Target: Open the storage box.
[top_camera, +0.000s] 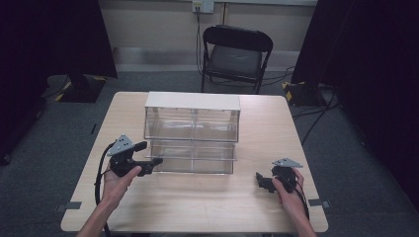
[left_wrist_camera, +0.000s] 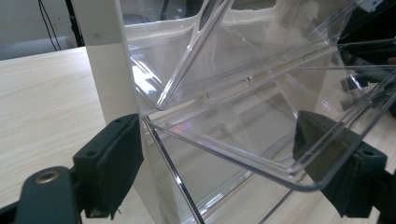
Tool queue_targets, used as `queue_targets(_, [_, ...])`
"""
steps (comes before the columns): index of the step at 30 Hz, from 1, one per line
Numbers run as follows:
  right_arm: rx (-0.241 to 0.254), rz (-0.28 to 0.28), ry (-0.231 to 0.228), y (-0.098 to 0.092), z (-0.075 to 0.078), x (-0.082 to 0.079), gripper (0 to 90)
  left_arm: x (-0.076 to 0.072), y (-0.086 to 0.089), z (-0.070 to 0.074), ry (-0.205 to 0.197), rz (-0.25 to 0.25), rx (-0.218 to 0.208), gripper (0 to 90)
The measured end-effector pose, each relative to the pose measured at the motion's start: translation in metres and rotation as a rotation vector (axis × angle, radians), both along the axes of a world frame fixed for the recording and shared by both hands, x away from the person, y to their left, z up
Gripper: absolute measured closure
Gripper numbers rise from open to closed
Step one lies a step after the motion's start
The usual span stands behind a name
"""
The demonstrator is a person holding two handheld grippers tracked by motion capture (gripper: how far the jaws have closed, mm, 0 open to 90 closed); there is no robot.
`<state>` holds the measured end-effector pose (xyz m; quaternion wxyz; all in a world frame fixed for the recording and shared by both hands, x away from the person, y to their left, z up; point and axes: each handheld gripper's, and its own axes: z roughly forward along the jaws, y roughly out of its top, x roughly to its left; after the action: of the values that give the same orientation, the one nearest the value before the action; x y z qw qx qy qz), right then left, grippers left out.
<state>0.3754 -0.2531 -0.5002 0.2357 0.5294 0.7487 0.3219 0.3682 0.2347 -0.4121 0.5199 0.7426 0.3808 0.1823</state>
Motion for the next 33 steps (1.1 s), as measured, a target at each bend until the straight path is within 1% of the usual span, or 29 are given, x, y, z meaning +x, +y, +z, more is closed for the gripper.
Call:
queue_targets(1, [0.0, 0.0, 0.0, 0.0, 0.0, 0.0, 10.9, 0.0, 0.0, 0.0, 0.002, 0.0, 0.007, 15.6])
queue_targets(3, [0.0, 0.0, 0.0, 0.0, 0.0, 0.0, 10.9, 0.0, -0.001, 0.0, 0.003, 0.001, 0.007, 15.6])
queue_targets(7, [0.0, 0.0, 0.0, 0.0, 0.0, 0.0, 10.9, 0.002, 0.0, 0.0, -0.009, -0.001, 0.014, 15.7])
queue_targets(10, [0.0, 0.0, 0.0, 0.0, 0.0, 0.0, 10.9, 0.002, -0.001, 0.002, -0.014, 0.004, 0.014, 15.7])
queue_targets(11, [0.0, 0.0, 0.0, 0.0, 0.0, 0.0, 10.9, 0.002, -0.001, 0.003, -0.012, 0.006, 0.005, 15.7])
queue_targets(12, [0.0, 0.0, 0.0, 0.0, 0.0, 0.0, 10.9, 0.003, 0.0, 0.005, -0.02, 0.002, 0.015, 15.7])
queue_targets(13, [0.0, 0.0, 0.0, 0.0, 0.0, 0.0, 10.8, 0.004, 0.0, 0.006, -0.021, 0.002, 0.008, 15.8])
queue_targets(14, [0.0, 0.0, 0.0, 0.0, 0.0, 0.0, 10.8, 0.004, -0.001, 0.007, -0.015, 0.005, 0.006, 15.7])
queue_targets(15, [0.0, 0.0, 0.0, 0.0, 0.0, 0.0, 10.9, 0.004, -0.001, 0.007, -0.017, -0.003, 0.009, 15.7])
queue_targets(17, [0.0, 0.0, 0.0, 0.0, 0.0, 0.0, 10.9, 0.005, -0.002, 0.009, -0.017, -0.006, 0.024, 15.7])
queue_targets(22, [0.0, 0.0, 0.0, 0.0, 0.0, 0.0, 10.9, 0.006, -0.004, 0.01, -0.016, -0.006, 0.014, 15.6])
queue_targets(33, [0.0, 0.0, 0.0, 0.0, 0.0, 0.0, 10.9, 0.009, -0.005, 0.009, -0.012, -0.005, 0.018, 15.5])
